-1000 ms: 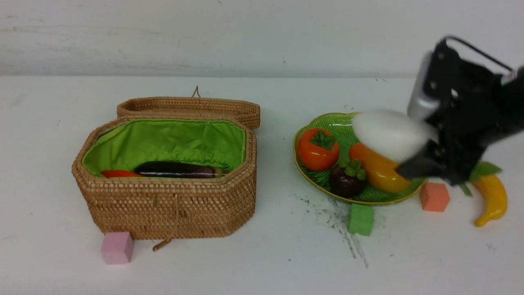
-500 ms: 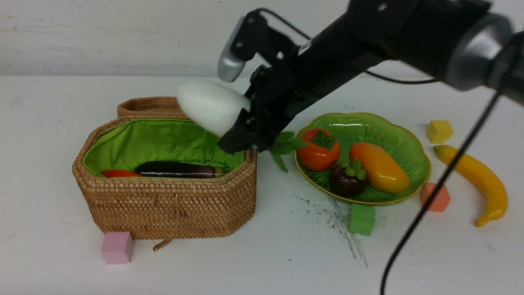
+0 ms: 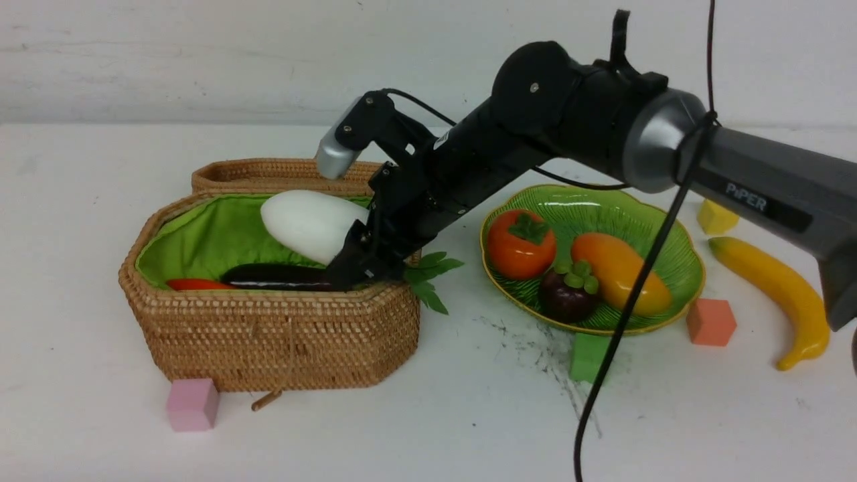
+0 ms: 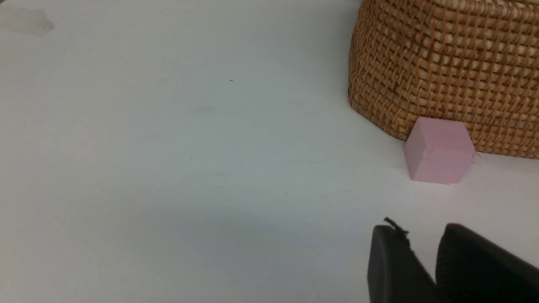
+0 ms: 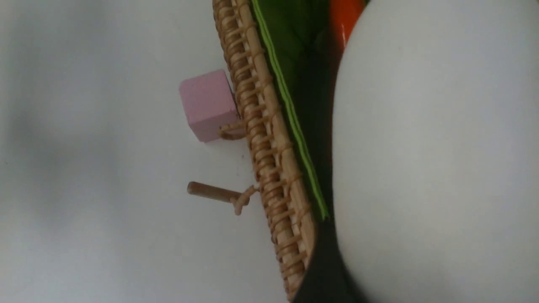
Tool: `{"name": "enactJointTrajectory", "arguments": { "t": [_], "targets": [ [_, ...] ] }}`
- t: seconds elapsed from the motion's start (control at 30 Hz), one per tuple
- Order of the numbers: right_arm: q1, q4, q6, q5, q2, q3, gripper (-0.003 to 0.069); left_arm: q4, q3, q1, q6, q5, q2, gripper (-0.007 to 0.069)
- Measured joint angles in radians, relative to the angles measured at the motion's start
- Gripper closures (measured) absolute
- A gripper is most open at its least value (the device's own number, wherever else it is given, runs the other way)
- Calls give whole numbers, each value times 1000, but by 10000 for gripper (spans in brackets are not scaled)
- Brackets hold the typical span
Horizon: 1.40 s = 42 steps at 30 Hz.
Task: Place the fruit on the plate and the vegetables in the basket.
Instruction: Take a daikon with your right arm and place it on the basket on the left.
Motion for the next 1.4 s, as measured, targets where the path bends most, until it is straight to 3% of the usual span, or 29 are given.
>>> {"name": "enactJointTrajectory", "arguments": {
  "t": [0.77, 0.9, 1.0, 1.23, 1.4],
  "targets": [
    [48, 62, -106, -172, 60, 0, 119, 0, 0, 0, 0, 0, 0, 437],
    [50, 62, -107, -178, 62, 0, 9, 0, 0, 0, 0, 0, 0, 430],
    [50, 62, -107, -182, 56, 0, -21, 0, 0, 0, 0, 0, 0, 428],
    [50, 47, -106, -177, 0, 0, 18, 0, 0, 0, 0, 0, 0, 428],
    [28, -45, -64, -98, -95, 0, 67, 0, 0, 0, 0, 0, 0, 423]
  ]
}}
